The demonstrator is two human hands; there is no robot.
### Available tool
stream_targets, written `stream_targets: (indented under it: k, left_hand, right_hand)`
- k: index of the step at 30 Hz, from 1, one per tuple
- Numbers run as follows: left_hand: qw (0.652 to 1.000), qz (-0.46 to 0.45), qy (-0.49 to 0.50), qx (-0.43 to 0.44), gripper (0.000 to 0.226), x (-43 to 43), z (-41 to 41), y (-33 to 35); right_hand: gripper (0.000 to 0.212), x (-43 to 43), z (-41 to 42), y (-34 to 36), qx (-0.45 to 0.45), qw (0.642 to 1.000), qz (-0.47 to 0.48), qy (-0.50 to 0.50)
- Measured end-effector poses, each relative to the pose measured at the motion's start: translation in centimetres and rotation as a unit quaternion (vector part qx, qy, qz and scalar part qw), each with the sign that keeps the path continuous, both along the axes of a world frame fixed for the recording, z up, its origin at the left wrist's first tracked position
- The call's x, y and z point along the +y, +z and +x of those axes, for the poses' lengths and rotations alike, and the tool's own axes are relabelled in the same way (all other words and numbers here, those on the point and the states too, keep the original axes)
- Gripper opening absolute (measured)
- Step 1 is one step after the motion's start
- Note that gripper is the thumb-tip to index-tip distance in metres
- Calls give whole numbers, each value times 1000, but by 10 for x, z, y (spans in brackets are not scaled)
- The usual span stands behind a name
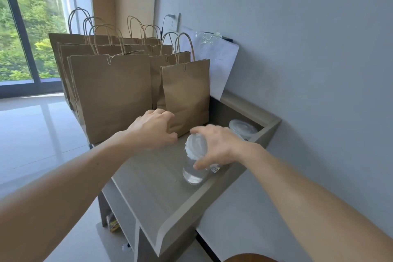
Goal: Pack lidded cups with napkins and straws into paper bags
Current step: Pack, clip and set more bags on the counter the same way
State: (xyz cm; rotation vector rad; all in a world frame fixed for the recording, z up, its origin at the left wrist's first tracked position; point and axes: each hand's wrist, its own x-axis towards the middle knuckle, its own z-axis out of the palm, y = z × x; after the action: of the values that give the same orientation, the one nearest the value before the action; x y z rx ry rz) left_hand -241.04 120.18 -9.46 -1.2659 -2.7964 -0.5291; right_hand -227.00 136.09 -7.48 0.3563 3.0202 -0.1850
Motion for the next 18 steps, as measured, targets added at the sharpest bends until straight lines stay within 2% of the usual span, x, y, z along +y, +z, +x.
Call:
stream_targets:
  k: [4, 8, 13, 18]
  left_hand:
    - [1000, 3, -10, 18, 68, 5, 8, 15]
    - [999, 5, -36, 30, 68, 23, 33, 29]
    - [994, 18, -94, 43, 68, 62, 88, 41]
    - [988, 13, -150, 45, 70, 109, 162, 36]
  right_hand:
    - [100, 13, 21, 38, 117, 988, -97, -35]
    - [98, 30, 61, 71, 193, 975, -90, -66]
    - [94, 55, 138, 93, 247, 958, -67, -127]
    - [93, 79, 232, 80, 249, 944, -73, -202]
